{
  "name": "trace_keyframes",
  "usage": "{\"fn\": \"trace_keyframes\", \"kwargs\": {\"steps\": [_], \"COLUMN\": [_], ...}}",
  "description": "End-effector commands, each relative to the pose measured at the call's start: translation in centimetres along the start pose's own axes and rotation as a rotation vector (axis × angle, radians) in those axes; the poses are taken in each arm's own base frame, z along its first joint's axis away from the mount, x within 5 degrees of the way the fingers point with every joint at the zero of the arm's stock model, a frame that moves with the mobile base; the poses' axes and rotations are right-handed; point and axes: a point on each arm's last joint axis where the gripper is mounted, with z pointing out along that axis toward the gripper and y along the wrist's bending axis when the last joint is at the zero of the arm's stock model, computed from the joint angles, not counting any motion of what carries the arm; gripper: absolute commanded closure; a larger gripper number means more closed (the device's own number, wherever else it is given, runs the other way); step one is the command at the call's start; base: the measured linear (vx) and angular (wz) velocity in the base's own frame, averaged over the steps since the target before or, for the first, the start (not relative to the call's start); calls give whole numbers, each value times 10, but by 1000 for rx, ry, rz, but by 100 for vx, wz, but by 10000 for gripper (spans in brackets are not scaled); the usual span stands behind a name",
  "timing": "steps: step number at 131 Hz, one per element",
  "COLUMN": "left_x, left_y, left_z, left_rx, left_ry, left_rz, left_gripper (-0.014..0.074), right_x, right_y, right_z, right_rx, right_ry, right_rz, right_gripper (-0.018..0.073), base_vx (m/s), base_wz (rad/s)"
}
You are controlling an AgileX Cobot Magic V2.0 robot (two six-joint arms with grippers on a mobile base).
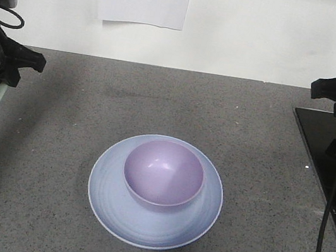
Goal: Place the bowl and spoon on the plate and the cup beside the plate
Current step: 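Open the right gripper and raise it away from the bowl, then swing the left gripper holding the pale green spoon over the bowl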
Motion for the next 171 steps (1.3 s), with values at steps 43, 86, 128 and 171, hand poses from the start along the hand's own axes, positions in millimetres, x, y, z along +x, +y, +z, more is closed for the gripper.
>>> {"fn": "trace_keyframes", "kwargs": {"steps": [43,86,128,171], "left_x": [-4,-24,-24,-26], "left_y": [-3,-3,-3,-3], "left_z": [-23,-27,-27,-28], "left_rx": [11,7,7,10], "left_ry": [-97,-314,-314,-345], "left_rz": [-1,19,19,20], "left_gripper": [603,603,603,603], "right_x": [41,67,73,73], "right_y": [2,2,2,2], "right_z": [-48,-58,-59,-59], "right_rx": [-55,-67,-66,-67], "right_ry": [-185,-207,-153,-153], "right_rz": [-20,-8,-12,-11], "right_gripper": [566,566,566,566], "base_vx": [0,0,0,0], "base_wz": [0,0,0,0]}}
